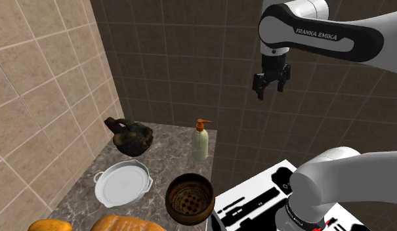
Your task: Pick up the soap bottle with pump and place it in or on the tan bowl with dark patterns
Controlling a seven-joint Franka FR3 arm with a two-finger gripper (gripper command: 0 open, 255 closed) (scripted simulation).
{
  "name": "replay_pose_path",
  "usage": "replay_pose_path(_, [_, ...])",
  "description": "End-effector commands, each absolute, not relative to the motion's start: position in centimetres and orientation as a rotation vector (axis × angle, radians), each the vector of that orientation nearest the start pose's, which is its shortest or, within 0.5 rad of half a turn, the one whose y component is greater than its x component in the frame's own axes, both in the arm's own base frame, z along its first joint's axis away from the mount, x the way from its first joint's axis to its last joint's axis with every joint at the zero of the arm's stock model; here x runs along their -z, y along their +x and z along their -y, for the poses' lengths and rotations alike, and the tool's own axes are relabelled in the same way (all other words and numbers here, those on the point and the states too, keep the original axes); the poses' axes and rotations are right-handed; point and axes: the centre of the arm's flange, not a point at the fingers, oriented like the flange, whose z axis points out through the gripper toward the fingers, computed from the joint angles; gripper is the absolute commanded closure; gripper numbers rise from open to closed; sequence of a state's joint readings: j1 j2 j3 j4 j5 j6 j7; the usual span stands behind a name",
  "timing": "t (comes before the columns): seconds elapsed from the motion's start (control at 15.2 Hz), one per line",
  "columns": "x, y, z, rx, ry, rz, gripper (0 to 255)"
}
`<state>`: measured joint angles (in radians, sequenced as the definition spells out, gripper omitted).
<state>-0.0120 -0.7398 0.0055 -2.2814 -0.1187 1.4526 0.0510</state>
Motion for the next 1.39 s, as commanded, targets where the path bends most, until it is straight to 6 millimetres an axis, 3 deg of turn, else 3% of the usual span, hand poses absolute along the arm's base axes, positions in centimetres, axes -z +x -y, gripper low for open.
replay_pose_path(0.0, [-60.2,30.7,1.5,-0.141,-3.261,-0.111,0])
replay_pose_path(1.32, [-47.5,45.5,-13.8,-0.112,-3.125,-0.124,0])
